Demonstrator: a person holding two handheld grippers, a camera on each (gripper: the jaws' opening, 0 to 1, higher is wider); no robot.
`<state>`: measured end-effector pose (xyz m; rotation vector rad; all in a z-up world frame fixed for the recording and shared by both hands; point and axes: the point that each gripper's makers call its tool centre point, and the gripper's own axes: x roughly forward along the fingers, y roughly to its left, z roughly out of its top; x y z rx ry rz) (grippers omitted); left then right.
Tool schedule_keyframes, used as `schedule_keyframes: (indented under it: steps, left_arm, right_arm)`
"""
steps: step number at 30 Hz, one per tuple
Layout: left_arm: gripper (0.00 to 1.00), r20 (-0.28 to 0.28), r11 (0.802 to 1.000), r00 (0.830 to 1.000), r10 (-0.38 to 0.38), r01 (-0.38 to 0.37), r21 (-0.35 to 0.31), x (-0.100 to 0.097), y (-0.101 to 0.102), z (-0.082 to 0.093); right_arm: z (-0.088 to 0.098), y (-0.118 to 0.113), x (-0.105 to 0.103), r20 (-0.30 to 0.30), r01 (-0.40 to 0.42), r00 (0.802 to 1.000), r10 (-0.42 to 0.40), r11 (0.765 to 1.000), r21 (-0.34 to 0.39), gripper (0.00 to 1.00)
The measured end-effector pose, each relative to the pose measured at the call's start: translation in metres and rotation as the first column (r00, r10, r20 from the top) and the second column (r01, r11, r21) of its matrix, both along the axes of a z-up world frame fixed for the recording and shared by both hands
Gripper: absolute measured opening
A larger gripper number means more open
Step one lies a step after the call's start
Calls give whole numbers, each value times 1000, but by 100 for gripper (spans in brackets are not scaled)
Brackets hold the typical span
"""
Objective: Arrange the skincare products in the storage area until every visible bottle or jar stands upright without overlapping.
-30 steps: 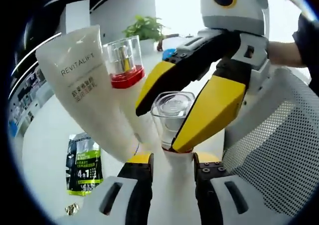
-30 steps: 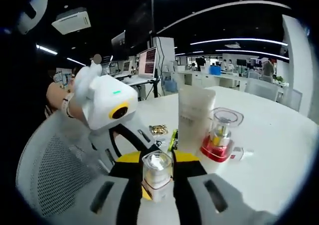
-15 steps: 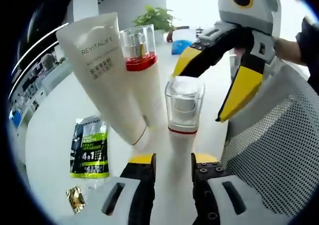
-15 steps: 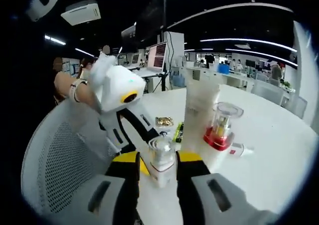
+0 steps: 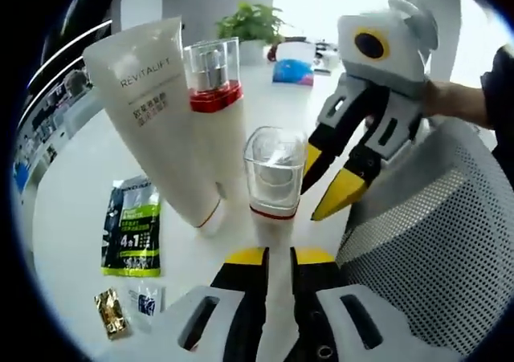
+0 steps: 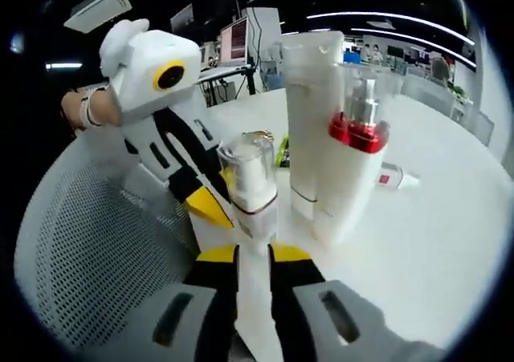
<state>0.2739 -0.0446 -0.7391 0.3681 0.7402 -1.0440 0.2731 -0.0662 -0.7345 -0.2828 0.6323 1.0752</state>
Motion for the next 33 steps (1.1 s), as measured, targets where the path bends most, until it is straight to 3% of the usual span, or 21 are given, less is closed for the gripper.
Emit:
schedule_keyframes:
  steps: [14, 24, 33]
  left_arm:
    - [8, -13, 1000, 1000, 5, -5, -2, 10, -10, -5]
    - [5, -4, 998, 999, 53, -53, -15, 27, -16, -8]
    - [5, -7, 996, 997, 80, -81, -27, 36, -17, -8]
  right_arm:
    - [-5, -2, 10, 12, 46, 999, -45, 998, -36, 10]
    - [-5, -12, 29, 10, 118, 993, -117, 993, -24, 9]
    - [-6, -14, 38, 6, 135, 991, -135, 991, -18, 8]
